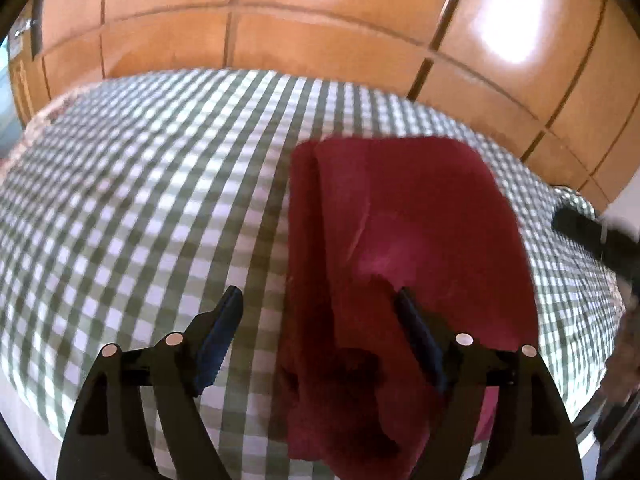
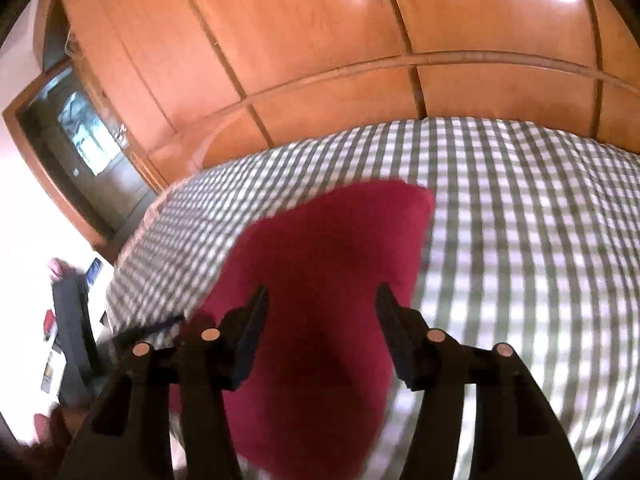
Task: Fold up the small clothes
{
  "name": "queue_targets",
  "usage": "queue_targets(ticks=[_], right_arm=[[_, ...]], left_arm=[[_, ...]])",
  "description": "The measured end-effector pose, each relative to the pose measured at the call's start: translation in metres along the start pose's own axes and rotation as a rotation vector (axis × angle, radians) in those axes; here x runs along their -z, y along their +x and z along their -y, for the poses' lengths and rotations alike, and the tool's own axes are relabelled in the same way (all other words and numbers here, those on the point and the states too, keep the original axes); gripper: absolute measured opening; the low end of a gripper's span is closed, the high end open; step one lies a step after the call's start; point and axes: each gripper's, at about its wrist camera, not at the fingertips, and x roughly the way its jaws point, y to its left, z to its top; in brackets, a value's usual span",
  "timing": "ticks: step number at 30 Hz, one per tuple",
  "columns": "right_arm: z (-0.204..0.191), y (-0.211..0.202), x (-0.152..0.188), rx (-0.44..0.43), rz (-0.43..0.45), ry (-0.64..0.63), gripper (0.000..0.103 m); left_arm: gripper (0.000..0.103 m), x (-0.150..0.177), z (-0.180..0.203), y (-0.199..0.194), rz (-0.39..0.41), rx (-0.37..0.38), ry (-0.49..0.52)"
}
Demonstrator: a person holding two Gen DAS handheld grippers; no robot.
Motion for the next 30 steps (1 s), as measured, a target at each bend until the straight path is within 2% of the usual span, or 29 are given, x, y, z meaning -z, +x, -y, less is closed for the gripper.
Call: queue_targets(ticks=[4, 8, 10, 13, 17, 20, 25, 27, 30], right_arm=[[-0.005, 0.045, -0.028, 0.046, -0.040, -0.042, 0.054], [0.010, 0.101, -0.022, 0.134, -0.173, -0.057, 0.055], [0.018, 0.122, -0.013, 0.150, -0.196, -0.047, 0.058], [0.018, 0.118, -0.012, 0.135, -0.159, -0.049, 0.059], [0.020, 0.106, -0.011, 0.123, -0.127, -0.036, 0.077], [0.023, 0.088, -0.007, 0.104, -0.100, -0.001, 0.084], [0.038, 0.059, 0.002, 0.068, -0.073, 0.076, 0.087], [0.047, 0.052, 0.010, 0.040, -0.078, 0.115, 0.089], [0.062, 0.044, 0.026, -0.026, -0.106, 0.182, 0.089]], left_arm=[[0.079, 0.006, -0.008, 0.010, -0.009, 0.009, -0.016], [0.079, 0.009, -0.011, 0.011, 0.006, 0.015, 0.001], [0.079, 0.010, -0.011, 0.011, 0.008, 0.017, 0.008], [0.079, 0.012, -0.012, 0.010, 0.013, 0.028, 0.010], [0.079, 0.014, -0.013, 0.009, 0.015, 0.041, 0.003], [0.079, 0.016, -0.015, 0.009, 0.015, 0.048, 0.000], [0.079, 0.018, -0.017, 0.009, 0.016, 0.059, -0.010], [0.085, 0.019, -0.021, 0.010, 0.014, 0.074, -0.033], [0.090, 0.023, -0.033, 0.013, 0.014, 0.142, -0.078]])
